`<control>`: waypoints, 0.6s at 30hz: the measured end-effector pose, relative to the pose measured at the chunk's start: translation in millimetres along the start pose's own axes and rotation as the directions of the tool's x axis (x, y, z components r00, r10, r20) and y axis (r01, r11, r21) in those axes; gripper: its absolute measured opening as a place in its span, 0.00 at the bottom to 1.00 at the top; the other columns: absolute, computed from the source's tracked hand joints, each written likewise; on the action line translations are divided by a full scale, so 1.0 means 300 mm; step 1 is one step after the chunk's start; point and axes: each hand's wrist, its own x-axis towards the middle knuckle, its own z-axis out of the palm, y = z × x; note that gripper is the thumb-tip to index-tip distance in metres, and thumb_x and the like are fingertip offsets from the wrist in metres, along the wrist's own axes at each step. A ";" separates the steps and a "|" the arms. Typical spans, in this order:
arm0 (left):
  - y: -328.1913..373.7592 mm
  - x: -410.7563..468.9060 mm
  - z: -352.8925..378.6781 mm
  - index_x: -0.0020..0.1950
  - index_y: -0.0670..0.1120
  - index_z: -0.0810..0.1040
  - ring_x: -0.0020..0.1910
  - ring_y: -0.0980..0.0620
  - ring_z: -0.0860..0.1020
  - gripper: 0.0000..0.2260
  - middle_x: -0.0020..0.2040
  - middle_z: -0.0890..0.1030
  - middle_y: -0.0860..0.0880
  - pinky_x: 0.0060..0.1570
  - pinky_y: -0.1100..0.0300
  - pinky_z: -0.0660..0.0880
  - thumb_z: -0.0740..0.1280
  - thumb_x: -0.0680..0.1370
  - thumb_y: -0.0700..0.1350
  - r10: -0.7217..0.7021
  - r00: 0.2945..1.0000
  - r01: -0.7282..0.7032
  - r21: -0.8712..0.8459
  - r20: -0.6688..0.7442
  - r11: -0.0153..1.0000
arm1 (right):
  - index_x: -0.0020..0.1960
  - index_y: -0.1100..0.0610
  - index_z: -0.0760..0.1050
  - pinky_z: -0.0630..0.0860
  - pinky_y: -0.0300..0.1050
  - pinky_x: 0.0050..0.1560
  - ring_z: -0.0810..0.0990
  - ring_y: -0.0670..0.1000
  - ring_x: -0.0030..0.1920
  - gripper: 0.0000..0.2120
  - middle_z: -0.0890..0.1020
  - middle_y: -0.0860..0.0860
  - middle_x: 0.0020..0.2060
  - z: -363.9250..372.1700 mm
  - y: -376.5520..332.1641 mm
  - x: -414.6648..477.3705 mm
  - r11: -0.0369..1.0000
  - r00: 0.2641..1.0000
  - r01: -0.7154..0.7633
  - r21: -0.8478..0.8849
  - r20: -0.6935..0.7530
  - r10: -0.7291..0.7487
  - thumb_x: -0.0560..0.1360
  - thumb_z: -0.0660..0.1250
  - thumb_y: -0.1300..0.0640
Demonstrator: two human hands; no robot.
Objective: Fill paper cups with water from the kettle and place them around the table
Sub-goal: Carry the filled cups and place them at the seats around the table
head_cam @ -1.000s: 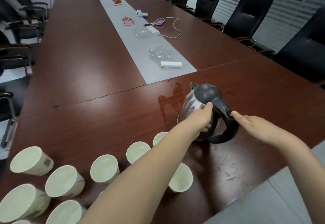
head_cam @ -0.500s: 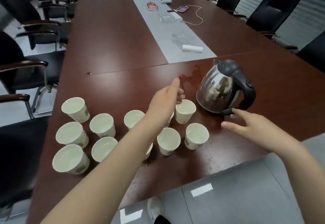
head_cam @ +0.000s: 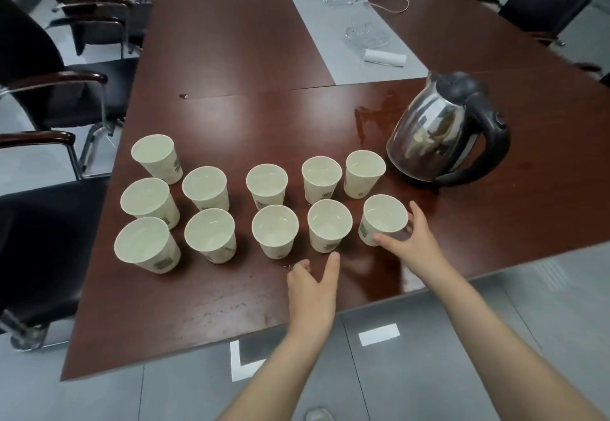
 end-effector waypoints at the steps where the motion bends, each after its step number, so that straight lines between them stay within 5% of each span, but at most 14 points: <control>1: -0.016 0.017 0.018 0.73 0.41 0.63 0.69 0.50 0.66 0.31 0.71 0.66 0.46 0.66 0.59 0.63 0.65 0.76 0.57 -0.001 1.000 0.001 -0.018 -0.002 1.000 | 0.78 0.56 0.47 0.62 0.38 0.66 0.65 0.44 0.68 0.51 0.64 0.45 0.69 0.008 0.011 0.009 1.000 1.000 0.009 0.025 0.004 -0.009 0.67 0.77 0.63; 4: -0.034 0.078 0.070 0.74 0.42 0.61 0.71 0.51 0.63 0.34 0.72 0.64 0.46 0.69 0.59 0.61 0.69 0.74 0.54 0.081 0.997 -0.081 -0.061 -0.007 0.995 | 0.77 0.54 0.51 0.64 0.41 0.67 0.67 0.46 0.68 0.54 0.67 0.46 0.69 0.030 0.046 0.047 0.998 0.998 0.064 0.029 -0.010 -0.064 0.62 0.81 0.60; 10: -0.003 0.202 0.128 0.64 0.49 0.68 0.60 0.55 0.74 0.32 0.60 0.75 0.53 0.61 0.61 0.69 0.78 0.65 0.48 0.217 0.961 -0.248 -0.179 -0.172 0.952 | 0.72 0.50 0.60 0.67 0.40 0.61 0.71 0.46 0.64 0.52 0.72 0.48 0.65 0.054 0.089 0.095 0.982 0.979 0.182 0.060 -0.107 -0.175 0.52 0.78 0.46; 15: -0.002 0.266 0.136 0.71 0.45 0.61 0.66 0.56 0.68 0.42 0.67 0.70 0.51 0.63 0.71 0.62 0.80 0.63 0.43 0.356 0.916 -0.381 -0.119 -0.187 0.917 | 0.64 0.48 0.63 0.70 0.29 0.53 0.74 0.40 0.57 0.43 0.74 0.44 0.57 0.071 0.105 0.117 0.959 0.966 0.245 0.143 -0.118 -0.229 0.53 0.79 0.51; 18: -0.003 0.286 0.135 0.71 0.43 0.59 0.64 0.58 0.67 0.42 0.65 0.69 0.51 0.58 0.81 0.60 0.79 0.63 0.39 0.398 0.897 -0.426 -0.139 -0.191 0.894 | 0.63 0.50 0.64 0.70 0.23 0.48 0.73 0.34 0.54 0.41 0.74 0.43 0.55 0.069 0.114 0.129 0.949 0.959 0.273 0.160 -0.119 -0.256 0.58 0.82 0.63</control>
